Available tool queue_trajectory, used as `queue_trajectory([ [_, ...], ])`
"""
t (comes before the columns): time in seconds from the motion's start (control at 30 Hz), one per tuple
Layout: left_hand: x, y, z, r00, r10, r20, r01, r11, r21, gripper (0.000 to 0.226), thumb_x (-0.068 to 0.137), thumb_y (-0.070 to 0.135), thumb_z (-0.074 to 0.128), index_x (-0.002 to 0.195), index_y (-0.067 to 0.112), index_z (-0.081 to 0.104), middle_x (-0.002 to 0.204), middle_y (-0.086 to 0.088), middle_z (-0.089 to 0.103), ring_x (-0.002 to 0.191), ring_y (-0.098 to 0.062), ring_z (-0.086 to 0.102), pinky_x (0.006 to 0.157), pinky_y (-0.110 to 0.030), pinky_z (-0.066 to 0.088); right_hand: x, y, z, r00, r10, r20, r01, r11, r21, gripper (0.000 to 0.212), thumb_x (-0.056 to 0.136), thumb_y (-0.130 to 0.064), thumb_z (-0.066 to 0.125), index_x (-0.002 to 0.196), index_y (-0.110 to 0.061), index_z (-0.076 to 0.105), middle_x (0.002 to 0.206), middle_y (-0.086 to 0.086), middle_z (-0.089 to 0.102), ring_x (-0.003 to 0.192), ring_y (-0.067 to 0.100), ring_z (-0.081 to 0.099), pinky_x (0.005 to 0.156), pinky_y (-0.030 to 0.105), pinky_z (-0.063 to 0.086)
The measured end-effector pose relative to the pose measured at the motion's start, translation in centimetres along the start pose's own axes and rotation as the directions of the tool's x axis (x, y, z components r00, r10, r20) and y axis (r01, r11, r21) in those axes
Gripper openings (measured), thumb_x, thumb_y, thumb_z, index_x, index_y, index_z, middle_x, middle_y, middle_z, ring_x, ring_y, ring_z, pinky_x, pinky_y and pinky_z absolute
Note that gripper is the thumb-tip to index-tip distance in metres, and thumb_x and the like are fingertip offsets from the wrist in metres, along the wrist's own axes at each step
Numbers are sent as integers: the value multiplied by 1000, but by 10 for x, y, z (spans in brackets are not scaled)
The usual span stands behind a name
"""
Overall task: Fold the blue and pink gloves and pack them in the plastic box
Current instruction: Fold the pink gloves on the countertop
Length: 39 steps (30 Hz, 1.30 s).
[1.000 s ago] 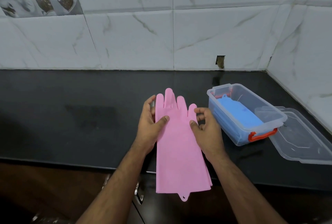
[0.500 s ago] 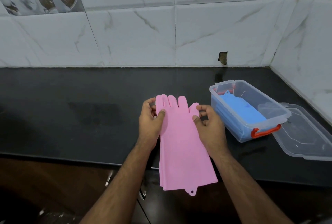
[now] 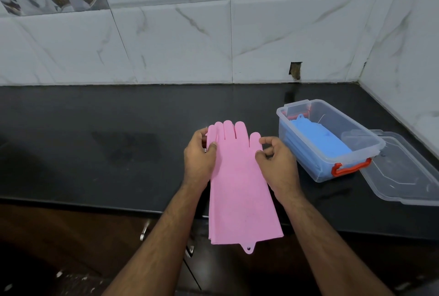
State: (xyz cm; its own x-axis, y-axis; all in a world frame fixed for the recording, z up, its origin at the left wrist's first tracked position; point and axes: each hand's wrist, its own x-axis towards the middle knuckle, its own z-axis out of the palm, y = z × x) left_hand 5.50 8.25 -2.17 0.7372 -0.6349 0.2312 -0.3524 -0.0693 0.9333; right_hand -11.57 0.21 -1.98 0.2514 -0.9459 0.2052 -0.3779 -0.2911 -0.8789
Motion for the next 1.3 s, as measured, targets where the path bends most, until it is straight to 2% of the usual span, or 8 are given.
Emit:
queue_trajectory([
  [0.27, 1, -1, 1, 1000, -9, -14, 8, 997, -74, 31, 97, 20, 64, 128, 25, 64, 113, 20, 70, 97, 13, 64, 86, -20, 55, 1, 2, 2, 1000, -1, -11, 2, 1000, 20, 27, 93, -21, 69, 118, -26, 63, 75, -6, 67, 74, 9, 67, 71, 22, 55],
  [0.47, 1, 2, -2, 1000, -6, -2, 6, 975, -224, 37, 99, 13, 65, 135, 21, 61, 130, -2, 70, 124, -17, 65, 103, -37, 54, -2, 0, 2, 997, -70, -30, 72, 994, 85, 22, 94, -19, 68, 112, -31, 65, 83, -8, 65, 80, 12, 65, 74, 20, 55],
  [0.63, 0, 1, 0, 1000, -4, -30, 2, 998, -67, 36, 97, 8, 62, 130, 21, 63, 117, 16, 71, 103, 7, 66, 91, -22, 57, -2, 1, 0, 999, -42, -18, 41, 999, -16, 20, 94, -15, 66, 113, -21, 68, 88, -13, 66, 81, 4, 64, 75, 19, 52],
  [0.8, 2, 0, 1, 999, -36, -23, 35, 999, -8, 38, 96, 8, 62, 131, 22, 61, 113, 19, 69, 101, 7, 65, 81, -10, 50, -3, 0, 0, 1000, -27, -6, 27, 999, -34, 18, 94, -13, 66, 109, -20, 70, 93, -12, 67, 83, 2, 63, 72, 13, 45],
  [0.97, 3, -1, 2, 998, -44, -38, 44, 999, 7, 37, 95, 9, 64, 130, 22, 61, 116, 16, 68, 104, 0, 66, 91, -23, 56, -2, 0, 1, 1000, -10, 3, 10, 999, -40, 16, 93, -12, 67, 106, -19, 72, 94, -10, 68, 83, 1, 62, 72, 12, 44],
  [1.1, 5, -1, 2, 999, -29, -32, 30, 999, 35, 45, 94, 11, 67, 138, 19, 57, 128, 13, 63, 117, -8, 61, 102, -27, 50, -2, 0, 0, 1000, -16, -2, 16, 999, -48, 14, 93, -12, 67, 104, -19, 73, 92, -12, 67, 81, 0, 61, 70, 10, 42],
  [1.2, 4, -2, 2, 998, -58, -29, 59, 998, 25, 49, 93, 16, 67, 141, 18, 55, 116, 27, 58, 107, 7, 59, 100, -22, 47, -3, 0, 0, 1000, -16, -1, 16, 998, -53, 13, 93, -13, 68, 103, -20, 73, 88, -16, 64, 80, -1, 60, 67, 8, 39],
  [1.3, 4, -4, 2, 997, -64, -37, 65, 998, 19, 44, 93, 18, 67, 137, 19, 58, 101, 35, 56, 94, 20, 57, 89, -13, 45, -3, 0, 0, 1000, -14, 2, 14, 999, -52, 12, 93, -13, 68, 102, -21, 73, 88, -16, 64, 80, -1, 60, 68, 8, 40],
])
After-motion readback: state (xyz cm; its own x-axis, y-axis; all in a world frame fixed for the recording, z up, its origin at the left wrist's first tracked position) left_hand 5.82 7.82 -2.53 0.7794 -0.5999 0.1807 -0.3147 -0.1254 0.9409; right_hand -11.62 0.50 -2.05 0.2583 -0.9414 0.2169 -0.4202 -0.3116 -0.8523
